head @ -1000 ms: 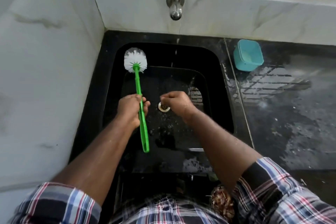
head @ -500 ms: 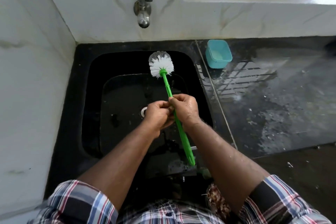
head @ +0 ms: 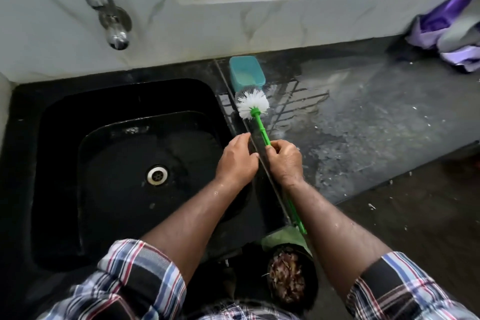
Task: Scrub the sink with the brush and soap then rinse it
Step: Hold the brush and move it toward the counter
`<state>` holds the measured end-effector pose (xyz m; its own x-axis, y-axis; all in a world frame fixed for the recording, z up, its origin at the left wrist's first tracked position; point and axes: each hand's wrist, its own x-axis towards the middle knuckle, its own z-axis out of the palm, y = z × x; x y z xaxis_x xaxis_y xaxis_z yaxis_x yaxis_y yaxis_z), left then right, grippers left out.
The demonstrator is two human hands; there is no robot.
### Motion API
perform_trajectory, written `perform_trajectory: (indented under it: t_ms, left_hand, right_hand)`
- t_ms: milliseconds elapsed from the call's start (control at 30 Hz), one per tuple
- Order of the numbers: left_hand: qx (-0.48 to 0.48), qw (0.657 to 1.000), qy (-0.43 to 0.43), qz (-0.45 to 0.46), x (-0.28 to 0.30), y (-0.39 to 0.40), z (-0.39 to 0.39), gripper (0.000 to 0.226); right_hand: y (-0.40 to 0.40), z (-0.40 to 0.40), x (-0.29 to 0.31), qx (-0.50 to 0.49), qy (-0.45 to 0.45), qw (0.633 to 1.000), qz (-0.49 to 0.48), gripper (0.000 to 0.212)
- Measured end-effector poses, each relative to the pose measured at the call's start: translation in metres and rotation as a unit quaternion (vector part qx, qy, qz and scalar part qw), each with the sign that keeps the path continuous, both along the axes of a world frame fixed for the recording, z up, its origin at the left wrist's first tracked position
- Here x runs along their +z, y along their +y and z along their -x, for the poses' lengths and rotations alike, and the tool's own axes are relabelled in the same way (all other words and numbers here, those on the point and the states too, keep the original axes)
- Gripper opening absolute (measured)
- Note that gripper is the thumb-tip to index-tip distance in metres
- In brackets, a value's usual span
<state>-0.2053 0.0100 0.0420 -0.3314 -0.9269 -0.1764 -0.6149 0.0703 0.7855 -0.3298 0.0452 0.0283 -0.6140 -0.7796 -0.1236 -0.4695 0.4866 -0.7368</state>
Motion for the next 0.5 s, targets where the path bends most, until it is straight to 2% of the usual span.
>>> perform_trajectory:
  t_ms: [167,500]
  left_hand:
    - [-0.048,0.996,-0.068,0.012,-0.016,-0.005,0.019,0.066]
    - [-0.039,0.994,-0.09,0.046,-0.026,-0.013,0.043,0.067]
  right_hand:
    - [-0.003,0.028,-0.012,-0.001,0.009,1.0,-0.02,0.023]
    - [-0.012,0.053,-0.015,0.047,0.029,0.997,-0.053,0.037]
